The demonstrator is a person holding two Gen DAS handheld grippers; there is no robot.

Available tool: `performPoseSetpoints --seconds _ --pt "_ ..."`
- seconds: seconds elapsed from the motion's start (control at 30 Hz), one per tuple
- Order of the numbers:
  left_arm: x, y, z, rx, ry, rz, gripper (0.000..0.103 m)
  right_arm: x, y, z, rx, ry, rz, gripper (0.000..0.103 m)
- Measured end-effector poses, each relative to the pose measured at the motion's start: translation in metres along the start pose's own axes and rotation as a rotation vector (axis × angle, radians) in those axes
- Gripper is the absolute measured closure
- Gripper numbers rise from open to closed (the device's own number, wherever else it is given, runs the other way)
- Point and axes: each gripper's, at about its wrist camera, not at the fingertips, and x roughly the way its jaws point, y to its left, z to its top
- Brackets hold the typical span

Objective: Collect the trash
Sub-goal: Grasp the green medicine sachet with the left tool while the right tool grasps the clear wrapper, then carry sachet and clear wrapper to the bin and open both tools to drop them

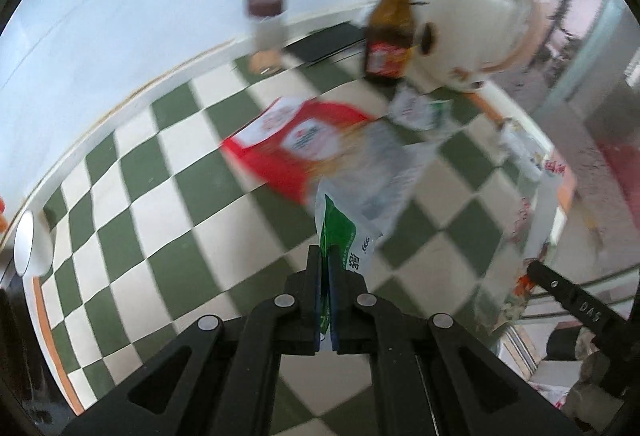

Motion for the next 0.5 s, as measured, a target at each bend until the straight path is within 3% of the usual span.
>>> performPoseSetpoints --seconds 0.27,0.37,0.43,0.5 --pt "-0.028 -0.085 0.01 0.107 -0.026 -0.143 0.103 -0.066 -0.069 -0.004 0.106 -0.098 0.019 0.103" --pt "-0.028 -0.13 0.002 0.18 -0.014 -0.184 0.103 -0.088 -0.112 -0.018 0.169 -0.125 0.003 0.103" --pt "-0.024 -0.164 -0.008 0.234 0.003 -0.21 0.103 -0.101 -0.163 -0.037 0.251 -0.123 -0.034 0.103" --pt "-0.016 -0.201 -0.021 0.286 0.035 -0.242 0.103 -0.104 -0.179 -0.043 0.275 -0.121 -0.048 0.103"
